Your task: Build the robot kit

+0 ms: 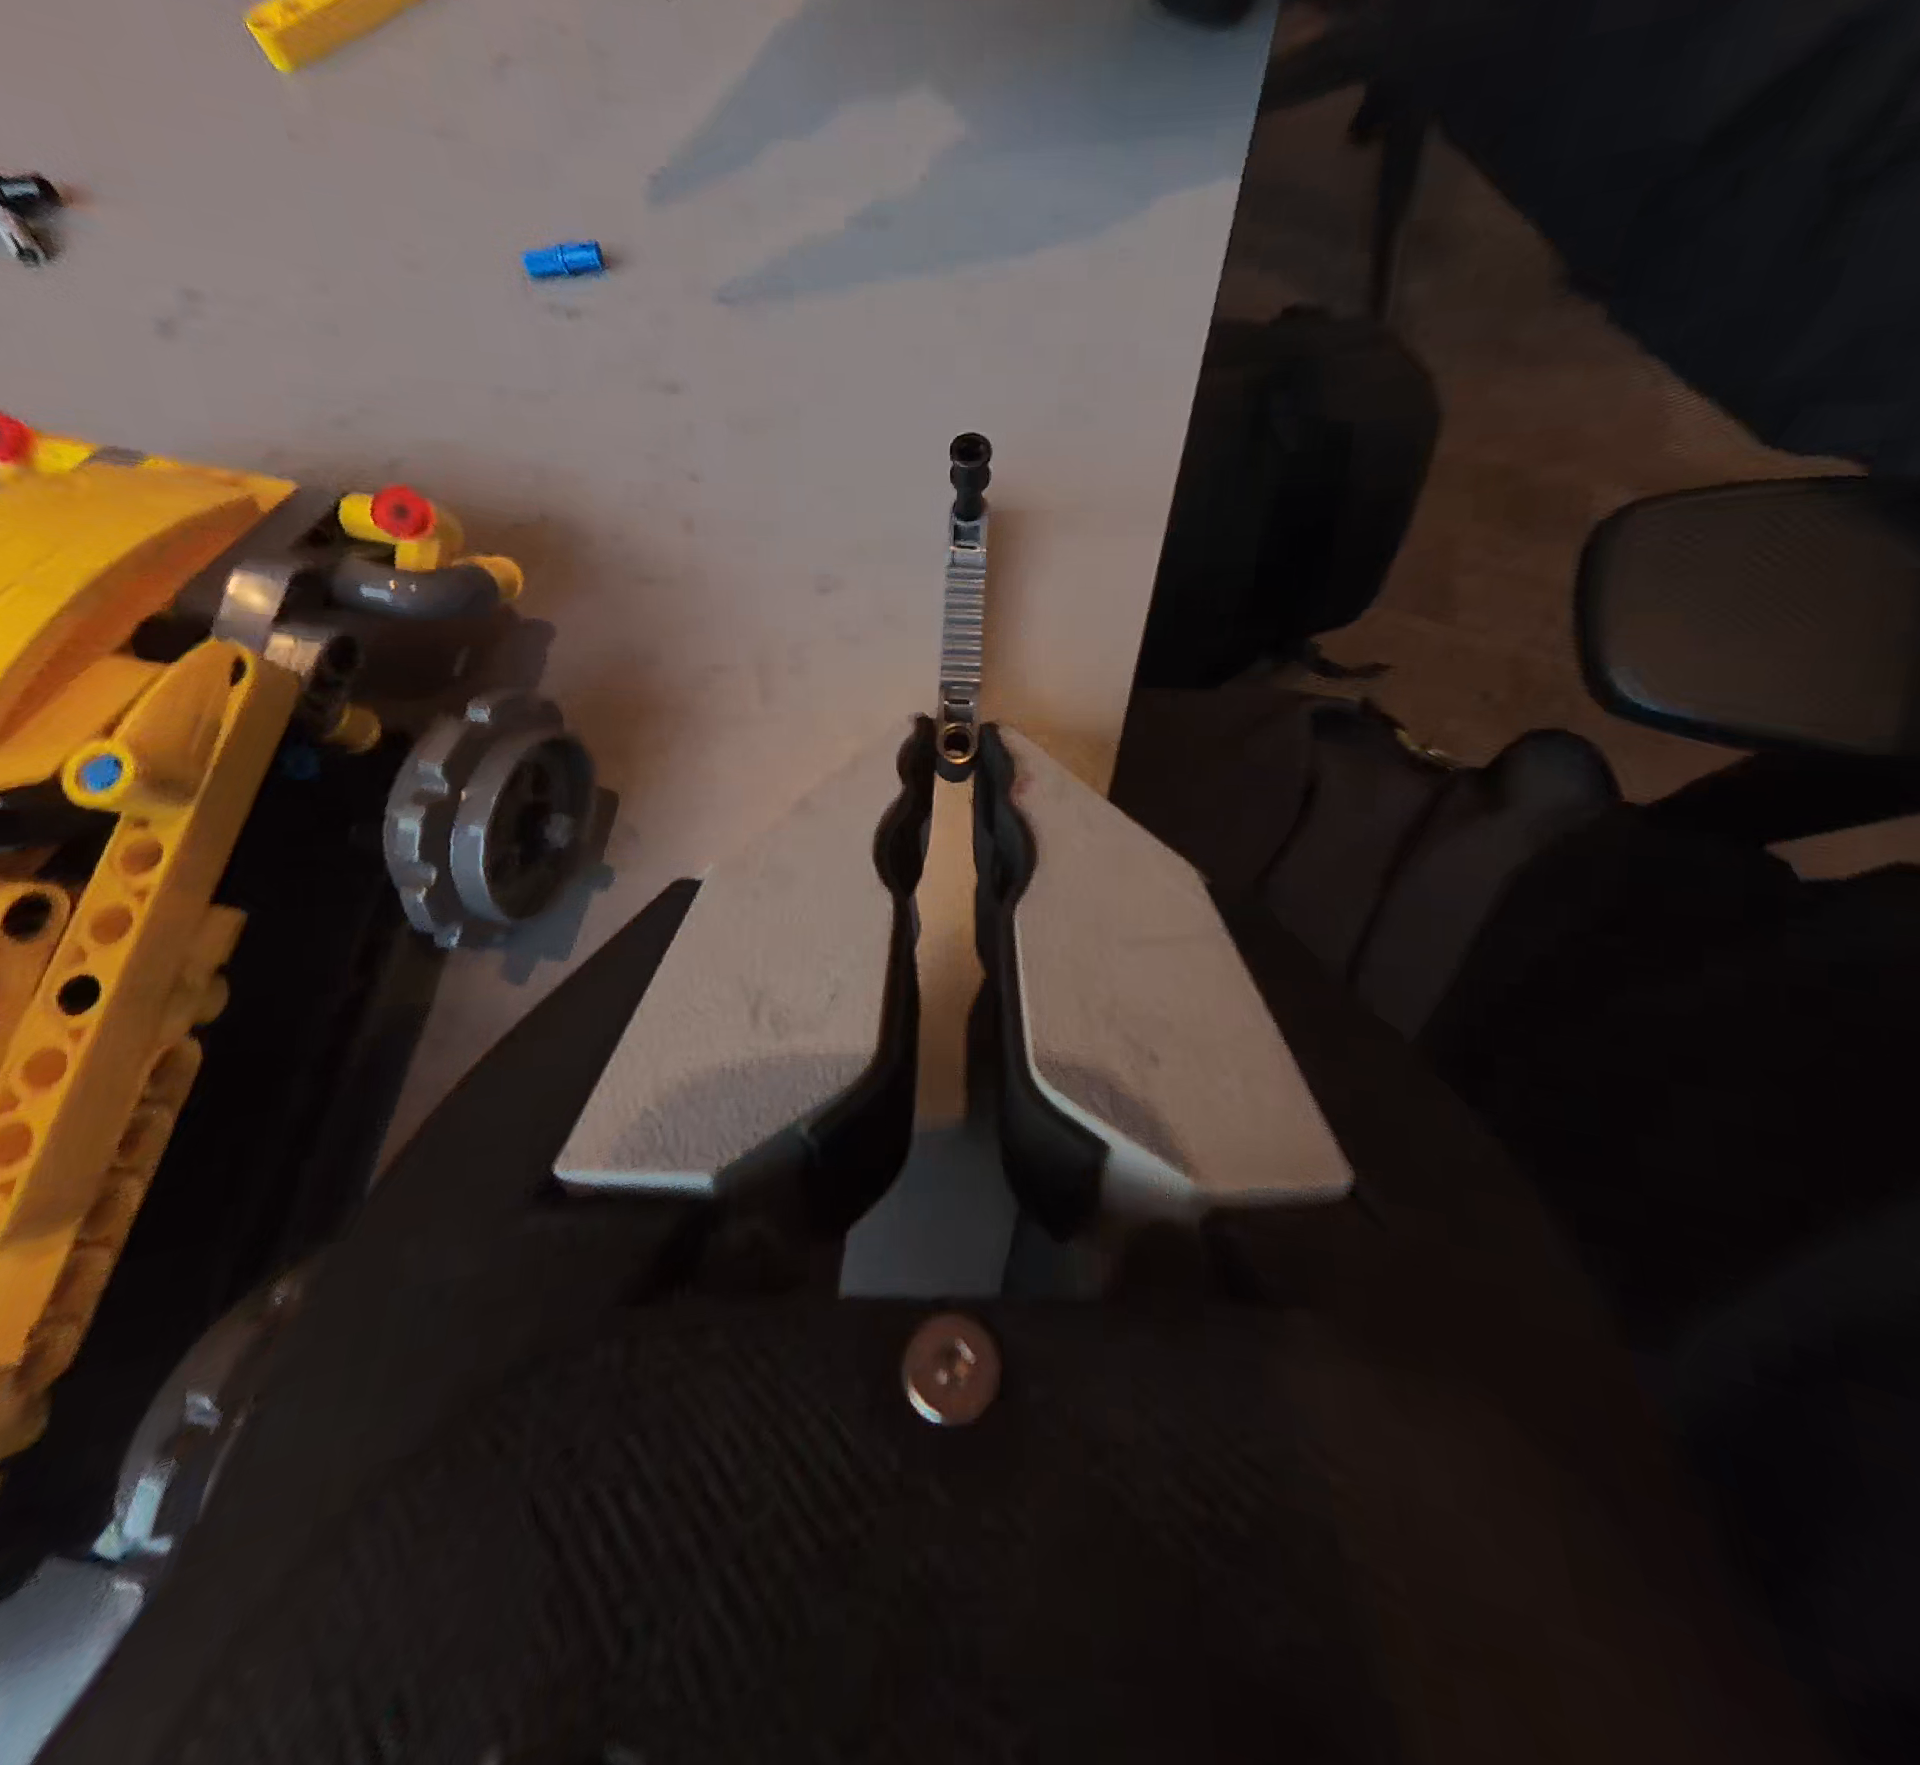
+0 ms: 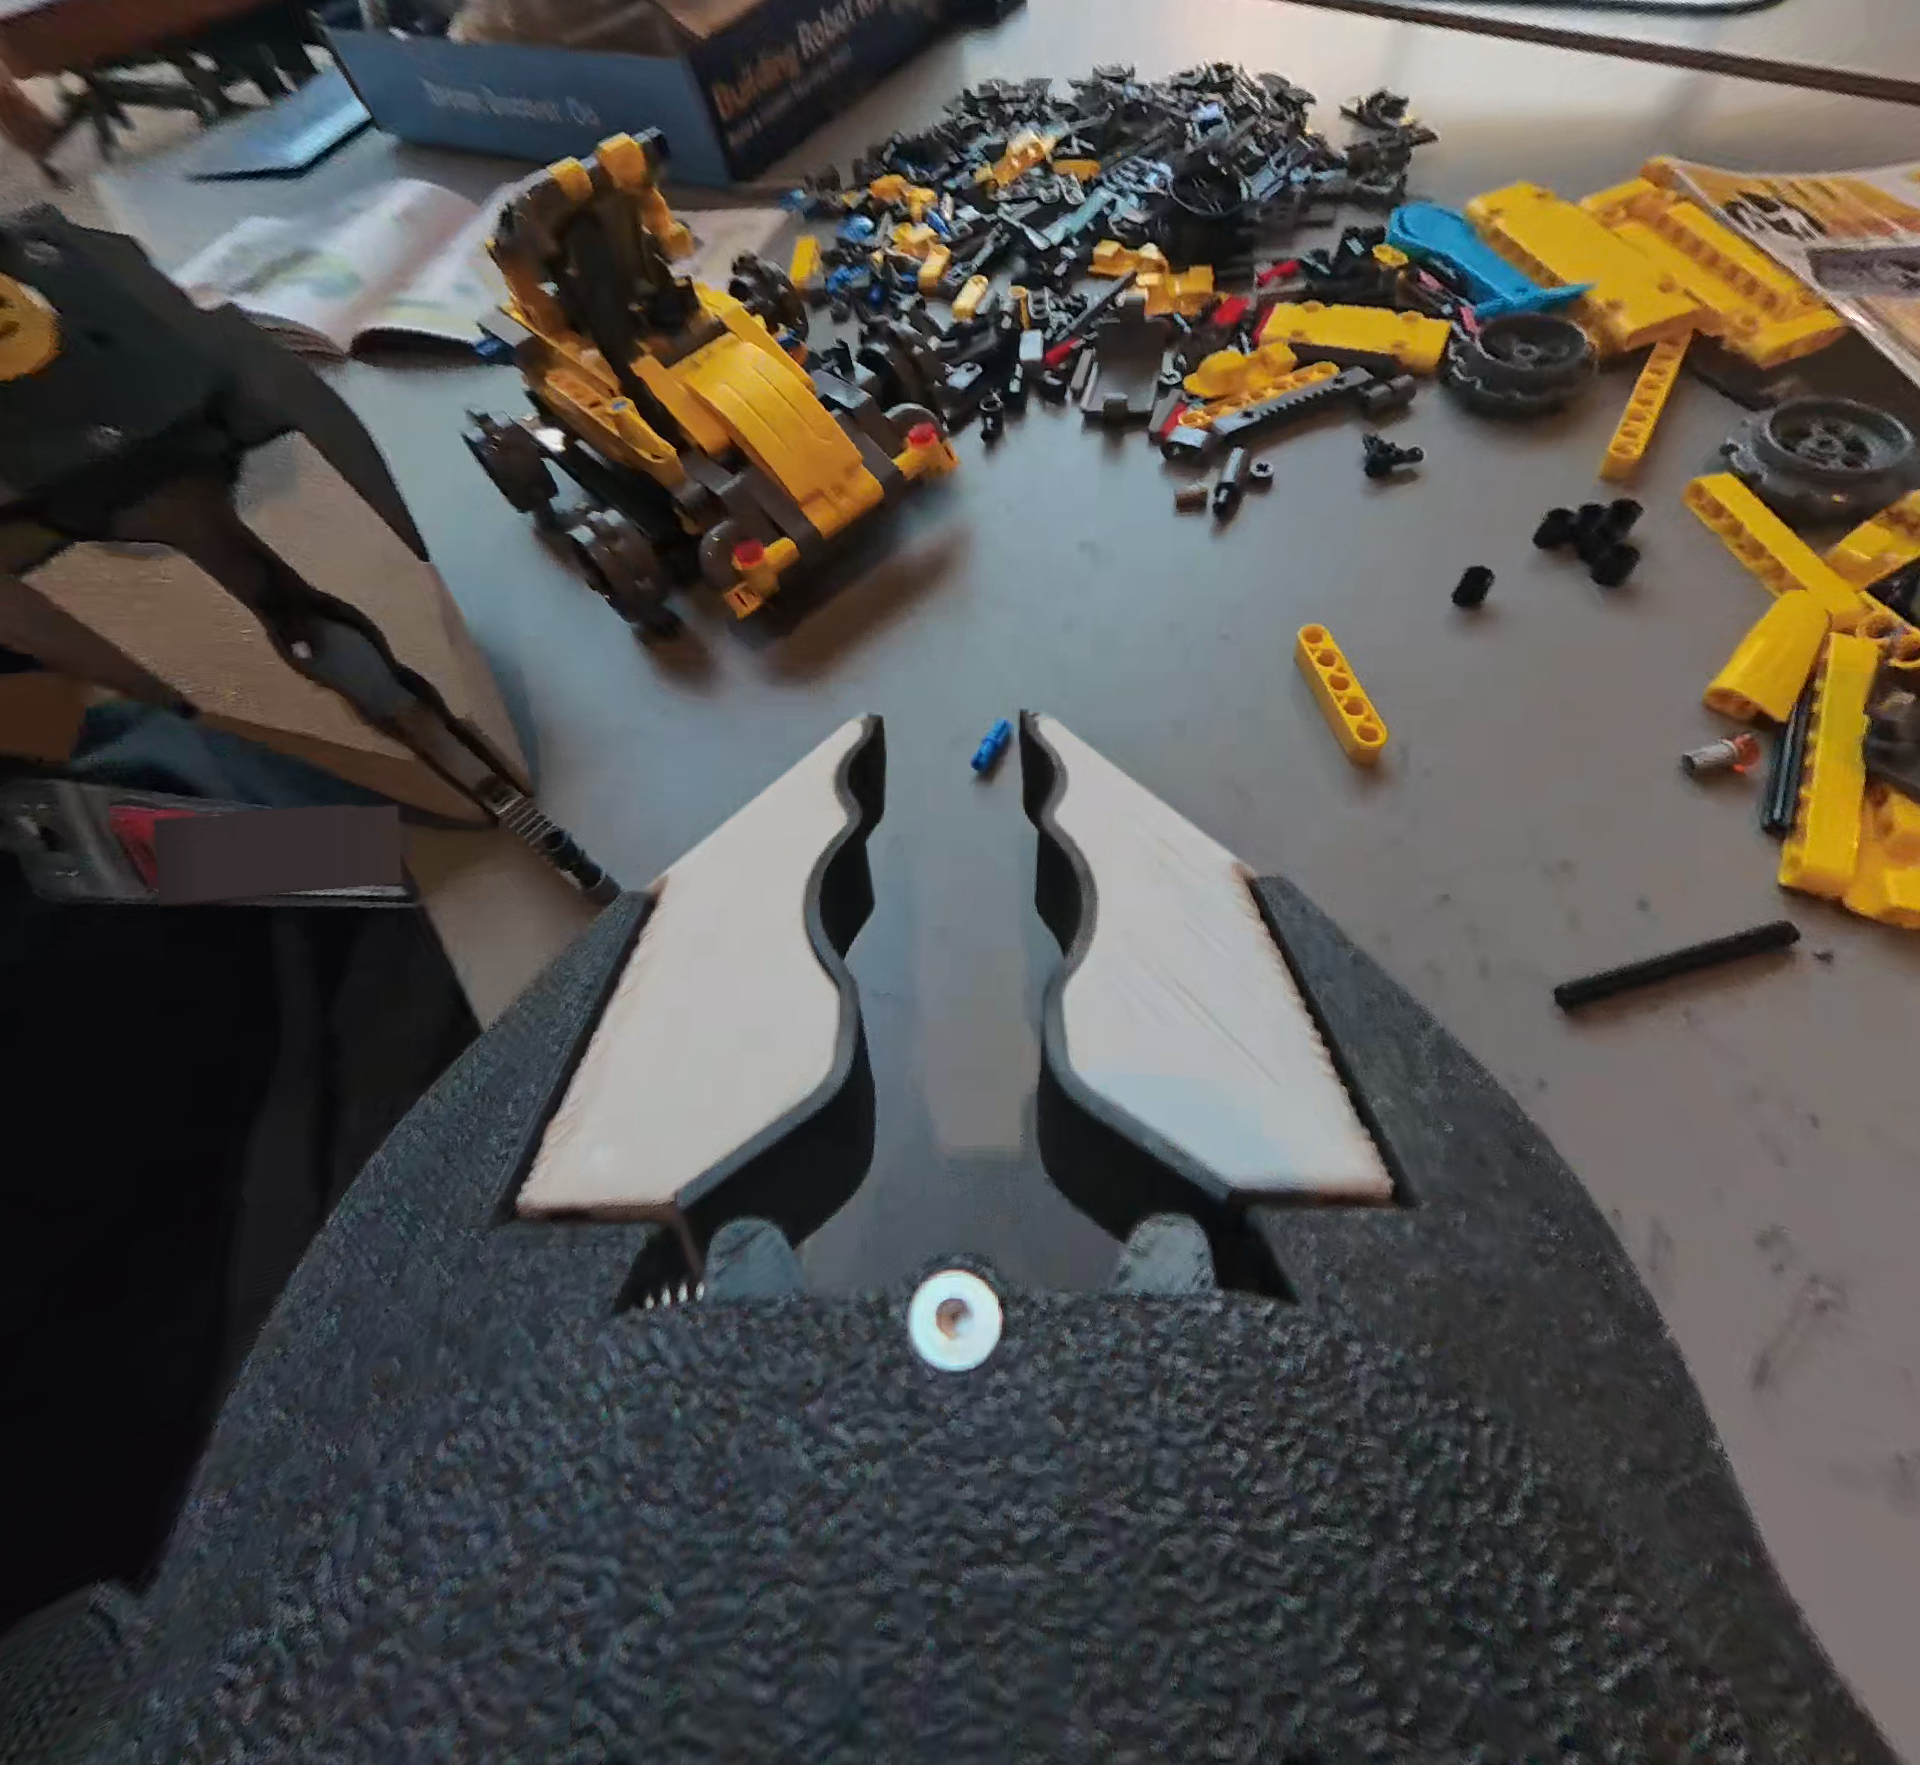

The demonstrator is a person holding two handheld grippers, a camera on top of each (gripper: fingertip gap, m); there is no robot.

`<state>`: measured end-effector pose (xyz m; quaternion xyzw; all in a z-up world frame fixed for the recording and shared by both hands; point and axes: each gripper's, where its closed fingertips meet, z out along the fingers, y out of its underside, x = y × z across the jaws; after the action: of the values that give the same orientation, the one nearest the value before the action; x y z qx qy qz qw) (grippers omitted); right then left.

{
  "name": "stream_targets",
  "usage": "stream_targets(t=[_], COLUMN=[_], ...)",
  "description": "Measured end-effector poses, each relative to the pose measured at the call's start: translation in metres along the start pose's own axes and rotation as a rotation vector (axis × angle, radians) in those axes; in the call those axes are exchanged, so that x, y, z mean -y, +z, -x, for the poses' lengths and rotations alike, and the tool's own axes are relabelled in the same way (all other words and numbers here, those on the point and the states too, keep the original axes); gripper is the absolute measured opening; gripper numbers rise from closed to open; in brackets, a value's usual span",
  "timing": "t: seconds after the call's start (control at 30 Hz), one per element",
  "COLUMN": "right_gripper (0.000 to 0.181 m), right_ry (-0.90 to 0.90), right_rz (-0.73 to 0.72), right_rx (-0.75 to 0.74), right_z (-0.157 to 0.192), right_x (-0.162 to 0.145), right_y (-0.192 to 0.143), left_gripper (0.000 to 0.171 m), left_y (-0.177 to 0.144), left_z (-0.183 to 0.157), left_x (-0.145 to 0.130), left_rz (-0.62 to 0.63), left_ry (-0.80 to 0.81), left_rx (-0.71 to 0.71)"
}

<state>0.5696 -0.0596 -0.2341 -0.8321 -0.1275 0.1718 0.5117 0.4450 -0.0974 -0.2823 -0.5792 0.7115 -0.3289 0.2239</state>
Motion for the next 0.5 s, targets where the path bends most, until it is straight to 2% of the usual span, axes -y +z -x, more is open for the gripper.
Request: stream_targets(t=[0.2, 0.43, 0.5], right_gripper=[0.025, 0.023, 0.017], right_ry=[0.037, 0.033, 0.033], right_rz=[0.177, 0.293, 0.315], right_rx=[-0.056, -0.083, -0.077], right_z=[-0.006, -0.009, -0.009], right_x=[-0.018, -0.03, -0.032], right_y=[0.029, 0.046, 0.049], left_gripper=[0.005, 0.005, 0.005], left_y=[0.01, 0.011, 0.01], left_z=[0.01, 0.011, 0.01], left_x=[0.01, 0.01, 0.01], left_rz=[0.014, 0.011, 0.01], left_ry=[0.092, 0.064, 0.085], left_rx=[0.076, 0.036, 0.034])
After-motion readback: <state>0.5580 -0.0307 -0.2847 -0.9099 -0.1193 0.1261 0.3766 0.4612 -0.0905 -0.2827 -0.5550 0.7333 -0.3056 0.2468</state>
